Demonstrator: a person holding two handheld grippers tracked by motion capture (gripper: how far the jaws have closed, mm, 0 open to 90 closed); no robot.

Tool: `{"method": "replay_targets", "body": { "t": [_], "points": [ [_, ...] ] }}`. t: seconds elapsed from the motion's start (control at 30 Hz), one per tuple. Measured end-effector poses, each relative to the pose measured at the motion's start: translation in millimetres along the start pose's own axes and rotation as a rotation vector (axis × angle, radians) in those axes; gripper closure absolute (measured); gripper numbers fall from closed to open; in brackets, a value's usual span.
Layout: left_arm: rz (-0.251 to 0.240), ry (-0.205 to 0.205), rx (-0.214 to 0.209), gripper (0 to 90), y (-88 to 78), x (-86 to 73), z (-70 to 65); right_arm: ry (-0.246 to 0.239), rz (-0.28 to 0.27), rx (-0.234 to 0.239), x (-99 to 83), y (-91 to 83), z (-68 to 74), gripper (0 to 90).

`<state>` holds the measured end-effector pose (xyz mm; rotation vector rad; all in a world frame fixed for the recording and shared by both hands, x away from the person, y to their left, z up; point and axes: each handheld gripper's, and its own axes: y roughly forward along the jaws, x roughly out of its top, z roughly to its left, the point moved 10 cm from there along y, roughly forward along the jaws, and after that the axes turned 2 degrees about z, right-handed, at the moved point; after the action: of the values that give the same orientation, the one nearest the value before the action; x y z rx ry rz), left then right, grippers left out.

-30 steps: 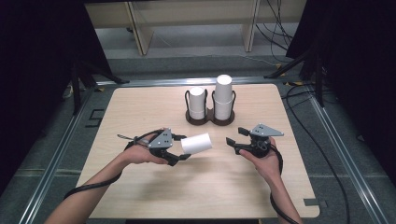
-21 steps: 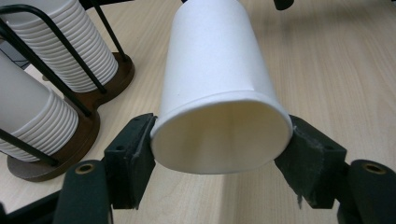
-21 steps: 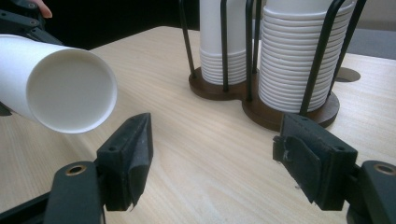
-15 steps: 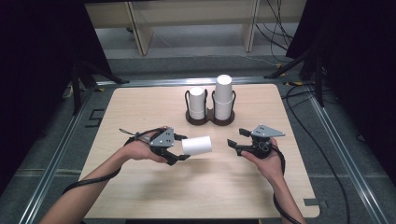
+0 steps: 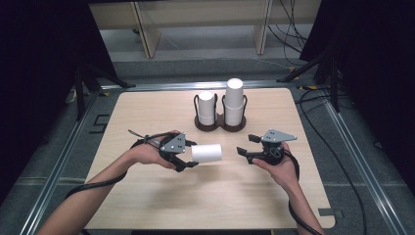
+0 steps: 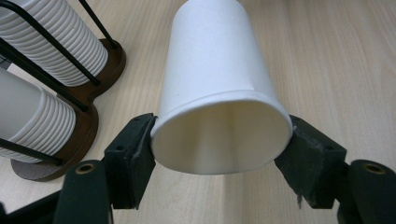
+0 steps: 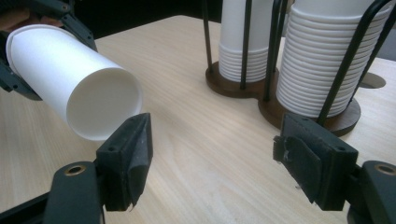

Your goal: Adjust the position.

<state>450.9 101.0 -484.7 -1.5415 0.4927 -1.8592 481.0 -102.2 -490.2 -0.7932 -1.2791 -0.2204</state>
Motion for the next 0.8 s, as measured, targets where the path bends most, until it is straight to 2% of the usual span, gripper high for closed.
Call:
{"method": "replay_targets", "body": {
  "t": [0.03,0.07,0.1,0.17,0.2,0.23,0.27,0.3,0.33,0.37,0.4,0.6,0.63,0.67,0.7,0.73,0.77,0.8],
  "points": [
    [0.004,0.003,-0.007,31.0,0.0,0.1,-0.5,-0.004,0.006,0.001,-0.8,0.4,0.1,27.3],
    [0.000,0.002,-0.011,31.1,0.7,0.7,-1.2,0.034,0.021,0.007,-3.1,0.3,3.7,27.2],
    [0.006,0.009,-0.020,31.1,1.1,0.5,-1.8,0.038,0.023,0.011,-3.7,1.1,4.4,27.2],
    [0.020,0.022,-0.032,31.1,1.1,0.2,-3.1,-0.005,0.020,0.015,-4.1,2.8,2.2,27.2],
    [0.018,0.027,-0.039,31.1,1.4,0.6,-3.9,0.037,0.022,0.043,-5.1,4.2,6.9,27.2],
    [0.018,0.029,-0.038,31.1,1.2,0.9,-4.7,0.032,0.023,0.048,-5.2,4.2,7.1,27.2],
    [0.019,0.031,-0.047,31.1,1.1,0.9,-5.8,-0.003,0.022,0.027,-4.6,3.2,3.7,27.2],
    [0.027,0.044,-0.054,31.1,0.5,0.3,-6.1,0.030,0.038,0.048,-6.1,3.0,7.7,27.2],
    [0.034,0.046,-0.063,31.1,0.0,-0.3,-7.1,0.007,0.030,0.040,-5.1,3.0,5.9,27.2],
    [0.047,0.055,-0.076,31.1,-0.6,-1.5,-7.8,0.016,0.036,0.047,-5.6,2.7,7.5,27.2],
    [0.031,0.050,-0.082,31.1,0.7,-0.8,-9.3,-0.005,0.029,0.039,-4.7,3.0,5.8,27.2],
    [0.063,0.082,-0.120,31.0,-0.8,-2.6,-13.6,-0.007,0.044,0.060,-5.7,2.3,9.5,27.2],
    [0.067,0.087,-0.120,31.0,-0.8,-2.3,-13.4,-0.018,0.048,0.050,-5.7,2.1,8.6,27.2],
    [0.067,0.089,-0.121,31.1,-1.0,-1.7,-13.5,-0.004,0.047,0.053,-5.9,2.7,10.5,27.2],
    [0.072,0.094,-0.115,31.1,-1.7,-1.3,-13.0,-0.030,0.039,0.056,-4.7,3.4,9.6,27.2],
    [0.074,0.099,-0.115,31.1,-2.2,-0.7,-12.5,-0.033,0.029,0.066,-3.8,4.5,10.8,27.2],
    [0.072,0.095,-0.115,31.1,-2.4,0.3,-12.6,-0.014,0.029,0.068,-3.8,4.3,12.4,27.1],
    [0.074,0.099,-0.115,31.1,-2.8,0.9,-12.2,-0.023,0.035,0.062,-3.9,3.8,11.6,27.1]
  ]
}}
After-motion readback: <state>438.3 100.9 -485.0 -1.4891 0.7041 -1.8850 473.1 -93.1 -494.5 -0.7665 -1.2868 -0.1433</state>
